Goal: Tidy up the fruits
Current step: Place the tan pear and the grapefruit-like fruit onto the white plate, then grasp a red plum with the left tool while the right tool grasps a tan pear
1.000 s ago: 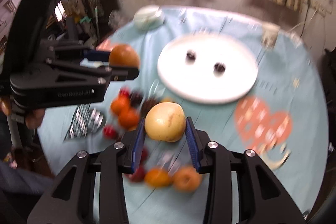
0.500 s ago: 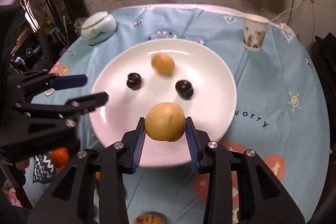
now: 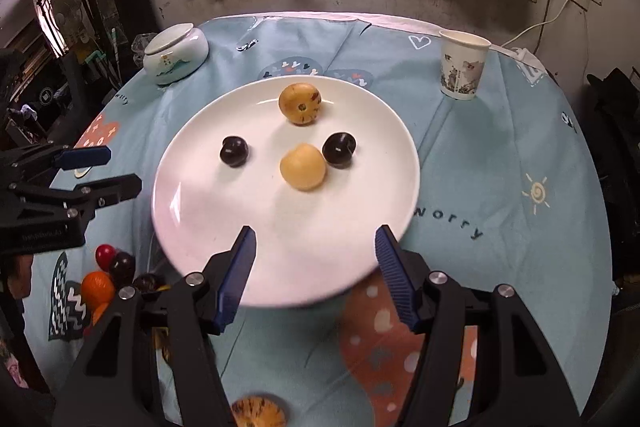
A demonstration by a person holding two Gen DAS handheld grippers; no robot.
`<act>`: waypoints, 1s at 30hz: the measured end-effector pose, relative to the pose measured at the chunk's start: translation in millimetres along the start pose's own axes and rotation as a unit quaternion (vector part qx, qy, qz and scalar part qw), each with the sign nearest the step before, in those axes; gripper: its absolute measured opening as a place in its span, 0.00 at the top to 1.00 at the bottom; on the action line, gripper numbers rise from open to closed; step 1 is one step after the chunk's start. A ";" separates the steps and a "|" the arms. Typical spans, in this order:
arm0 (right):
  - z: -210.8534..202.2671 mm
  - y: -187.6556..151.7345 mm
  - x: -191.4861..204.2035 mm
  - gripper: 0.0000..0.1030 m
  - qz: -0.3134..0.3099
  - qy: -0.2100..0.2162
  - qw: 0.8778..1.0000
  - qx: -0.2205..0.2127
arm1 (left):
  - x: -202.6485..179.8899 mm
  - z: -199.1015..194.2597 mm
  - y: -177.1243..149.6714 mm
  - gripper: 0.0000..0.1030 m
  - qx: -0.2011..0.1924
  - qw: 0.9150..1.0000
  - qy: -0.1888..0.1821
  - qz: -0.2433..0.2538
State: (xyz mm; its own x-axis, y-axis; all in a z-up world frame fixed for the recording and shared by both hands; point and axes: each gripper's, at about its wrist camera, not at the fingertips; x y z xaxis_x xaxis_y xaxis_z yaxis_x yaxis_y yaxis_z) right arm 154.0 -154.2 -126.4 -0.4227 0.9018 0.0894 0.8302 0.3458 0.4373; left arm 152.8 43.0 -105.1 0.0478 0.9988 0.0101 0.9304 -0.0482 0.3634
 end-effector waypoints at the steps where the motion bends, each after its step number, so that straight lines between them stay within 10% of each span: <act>1: -6.3 -10.6 1.4 0.39 0.000 0.003 1.000 0.000 | 1.9 -5.3 -6.3 0.27 -0.002 1.000 0.002 -0.001; 18: -36.6 -201.3 63.6 0.39 0.005 0.066 0.994 0.083 | 36.9 -31.3 -193.3 0.22 0.059 0.998 -0.008 -0.005; 30: -43.9 -213.4 80.5 0.39 0.000 0.073 0.993 0.096 | 16.5 10.1 -179.8 0.32 0.057 0.998 -0.015 0.018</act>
State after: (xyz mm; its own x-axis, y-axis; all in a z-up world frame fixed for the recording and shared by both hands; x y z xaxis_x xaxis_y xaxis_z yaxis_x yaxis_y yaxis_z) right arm -73.2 -166.7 -173.2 -0.4591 0.8596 0.2242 0.8782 0.4011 0.2604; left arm -10.1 68.0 -179.8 0.0912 0.9958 -0.0064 0.9628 -0.0866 0.2558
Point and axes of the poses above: each gripper's, at about its wrist camera, not at the fingertips, and z roughly the way its jaws point, x to its left, y to its top, and after that the axes turned 10 degrees about x, right-handed
